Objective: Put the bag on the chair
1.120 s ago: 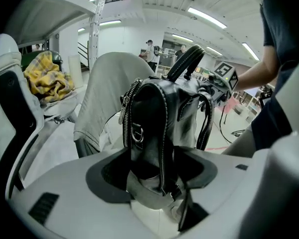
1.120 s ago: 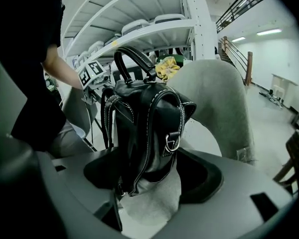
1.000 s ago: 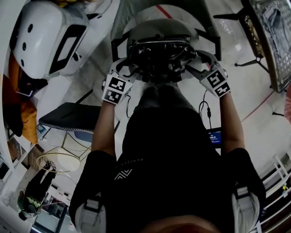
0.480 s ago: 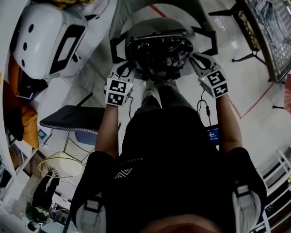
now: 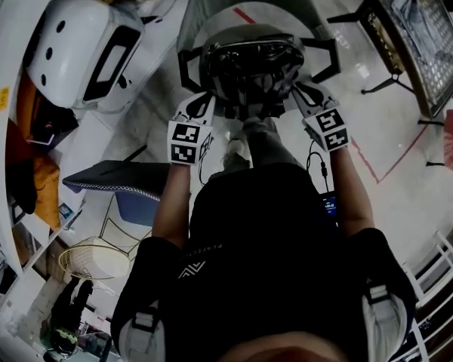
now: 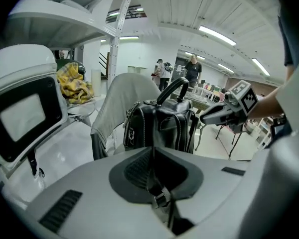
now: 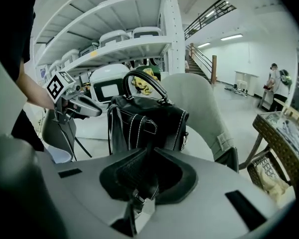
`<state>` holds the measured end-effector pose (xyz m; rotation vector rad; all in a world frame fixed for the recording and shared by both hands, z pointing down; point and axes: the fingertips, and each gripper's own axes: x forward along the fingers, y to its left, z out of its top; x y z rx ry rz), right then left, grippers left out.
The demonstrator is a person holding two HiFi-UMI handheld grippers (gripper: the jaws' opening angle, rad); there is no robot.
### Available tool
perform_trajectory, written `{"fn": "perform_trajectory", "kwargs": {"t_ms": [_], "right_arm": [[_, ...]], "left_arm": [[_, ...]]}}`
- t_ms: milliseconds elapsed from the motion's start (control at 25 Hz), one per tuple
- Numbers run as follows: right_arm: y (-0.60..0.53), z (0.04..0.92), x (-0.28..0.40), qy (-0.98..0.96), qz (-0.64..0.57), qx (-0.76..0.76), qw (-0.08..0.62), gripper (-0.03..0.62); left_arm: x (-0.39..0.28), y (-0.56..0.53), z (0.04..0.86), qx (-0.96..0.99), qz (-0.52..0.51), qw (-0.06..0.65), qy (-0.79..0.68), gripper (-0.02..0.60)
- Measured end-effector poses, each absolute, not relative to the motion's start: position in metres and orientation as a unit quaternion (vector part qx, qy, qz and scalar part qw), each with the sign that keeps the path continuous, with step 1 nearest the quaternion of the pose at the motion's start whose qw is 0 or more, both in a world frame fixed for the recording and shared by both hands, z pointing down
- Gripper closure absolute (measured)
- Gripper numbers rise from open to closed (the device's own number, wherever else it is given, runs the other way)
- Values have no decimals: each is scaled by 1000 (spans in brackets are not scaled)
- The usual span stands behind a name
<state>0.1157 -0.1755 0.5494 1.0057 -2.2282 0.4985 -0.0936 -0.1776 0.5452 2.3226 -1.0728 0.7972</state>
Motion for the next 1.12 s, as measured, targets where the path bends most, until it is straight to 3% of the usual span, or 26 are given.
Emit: {"fn": "perform_trajectory", "kwargs": {"t_ms": [320,600,1120], "right_arm": [[-149,542,103,-830,192,426,305,540],[-126,536,106,-790,263,500,238,542],[-106,532,87,-795,262,501,221,548]], "left_arm": [[-83,-156,541,842,292,234,-387,562],[-74,-135,536,836,290,237,-401,565],[-63,-107,534,840,300,241,-382,565]]}}
